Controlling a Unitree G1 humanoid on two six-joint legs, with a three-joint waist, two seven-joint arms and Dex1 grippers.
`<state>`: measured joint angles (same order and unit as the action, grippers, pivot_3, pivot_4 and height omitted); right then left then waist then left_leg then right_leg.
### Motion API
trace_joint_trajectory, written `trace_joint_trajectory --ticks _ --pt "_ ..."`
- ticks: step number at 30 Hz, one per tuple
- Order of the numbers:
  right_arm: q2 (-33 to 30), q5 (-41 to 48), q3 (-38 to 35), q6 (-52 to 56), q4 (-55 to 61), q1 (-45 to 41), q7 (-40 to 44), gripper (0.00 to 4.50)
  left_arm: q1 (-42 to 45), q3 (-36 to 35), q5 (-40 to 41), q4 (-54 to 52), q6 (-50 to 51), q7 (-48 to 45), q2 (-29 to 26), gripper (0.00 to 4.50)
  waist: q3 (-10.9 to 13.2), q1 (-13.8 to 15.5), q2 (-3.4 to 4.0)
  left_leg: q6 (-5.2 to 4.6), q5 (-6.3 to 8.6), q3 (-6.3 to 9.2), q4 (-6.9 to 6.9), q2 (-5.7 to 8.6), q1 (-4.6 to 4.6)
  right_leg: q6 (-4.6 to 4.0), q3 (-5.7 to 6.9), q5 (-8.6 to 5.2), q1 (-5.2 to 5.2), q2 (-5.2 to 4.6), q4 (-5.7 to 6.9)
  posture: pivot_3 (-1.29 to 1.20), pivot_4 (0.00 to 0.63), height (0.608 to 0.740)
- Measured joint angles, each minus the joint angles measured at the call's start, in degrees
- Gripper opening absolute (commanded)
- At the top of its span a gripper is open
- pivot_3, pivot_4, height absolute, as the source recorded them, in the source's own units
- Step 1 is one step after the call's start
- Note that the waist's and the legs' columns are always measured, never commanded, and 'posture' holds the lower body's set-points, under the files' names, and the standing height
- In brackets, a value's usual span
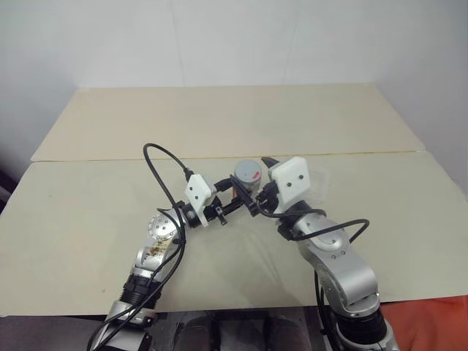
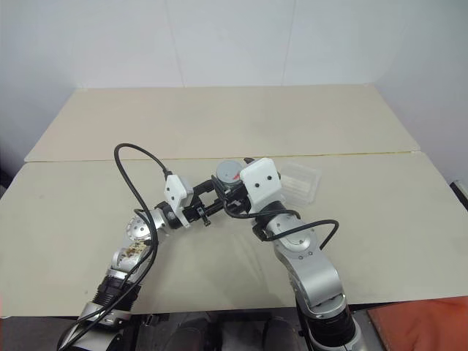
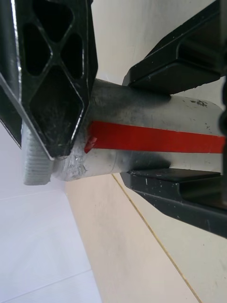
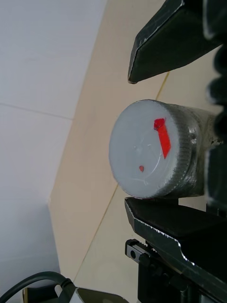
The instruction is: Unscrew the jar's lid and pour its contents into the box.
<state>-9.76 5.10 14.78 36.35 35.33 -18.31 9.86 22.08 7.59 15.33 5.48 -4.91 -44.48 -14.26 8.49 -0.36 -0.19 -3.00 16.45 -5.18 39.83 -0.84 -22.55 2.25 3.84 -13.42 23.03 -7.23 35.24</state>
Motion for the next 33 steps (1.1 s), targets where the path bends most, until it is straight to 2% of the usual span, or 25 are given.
trace_joint_trajectory --ticks 4,7,10,11,20,24,28,33 --pt "0.0 -0.1 0.0 0.0 0.0 0.0 0.0 4.48 0.0 0.1 0.0 0.0 0.0 0.0 0.0 1.85 0.0 -0.1 0.00 0.00 0.00 0.00 0.00 0.00 0.00 0.00 0.00 0.00 0.00 0.00 0.00 0.00 0.150 0.740" --pt "0.1 -0.1 -0.1 -0.1 0.0 0.0 0.1 3.87 0.0 0.1 0.0 0.0 0.0 -0.1 -0.1 1.85 0.0 -0.1 0.00 0.00 0.00 0.00 0.00 0.00 0.00 0.00 0.00 0.00 0.00 0.00 0.00 0.00 0.150 0.740" --pt "0.3 0.1 0.2 -0.2 0.0 0.1 0.5 2.90 0.0 0.2 -0.1 0.0 0.0 0.0 0.0 1.85 0.0 -0.2 0.00 0.00 0.00 0.00 0.00 0.00 0.00 0.00 0.00 0.00 0.00 0.00 0.00 0.00 0.150 0.740" --pt "0.3 0.1 0.2 -0.2 0.0 0.1 0.6 2.79 0.0 0.2 -0.1 0.0 0.0 -0.1 0.0 1.85 0.0 -0.2 0.00 0.00 0.00 0.00 0.00 0.01 0.00 0.00 0.00 0.00 0.00 0.00 0.01 0.00 0.150 0.740" --pt "-0.5 0.7 -0.3 -0.2 -0.1 0.1 2.5 2.79 -0.2 0.2 0.2 -0.2 0.1 -0.6 -0.3 1.85 0.0 -0.3 0.00 0.00 0.00 0.00 0.00 0.00 0.00 0.00 0.00 0.00 0.00 0.00 0.01 0.00 0.150 0.740" --pt "-3.9 7.4 -4.9 -1.0 -1.4 0.0 10.8 2.79 -0.8 0.3 0.6 -1.1 0.3 -2.8 -1.5 1.85 0.0 -0.2 0.00 -0.01 0.00 0.01 0.01 0.00 0.00 0.00 0.00 0.00 -0.02 0.00 -0.02 0.00 0.150 0.740" --pt "-11.1 15.3 -10.0 -4.9 -6.5 -1.4 24.5 2.79 -1.6 1.0 1.5 -2.7 2.0 -5.3 -1.9 1.85 0.0 -0.3 0.00 -0.06 0.03 0.01 0.01 0.00 0.01 0.00 -0.02 0.00 -0.04 0.00 -0.04 0.00 0.150 0.740" --pt "-17.5 18.9 -10.9 -9.4 -15.2 -7.8 38.7 2.79 -1.8 1.1 3.1 -3.6 2.8 -7.4 -2.1 1.85 0.0 -0.5 0.00 -0.07 0.03 -0.05 0.00 -0.01 0.08 -0.02 -0.11 0.01 -0.03 0.01 -0.04 0.00 0.150 0.740"
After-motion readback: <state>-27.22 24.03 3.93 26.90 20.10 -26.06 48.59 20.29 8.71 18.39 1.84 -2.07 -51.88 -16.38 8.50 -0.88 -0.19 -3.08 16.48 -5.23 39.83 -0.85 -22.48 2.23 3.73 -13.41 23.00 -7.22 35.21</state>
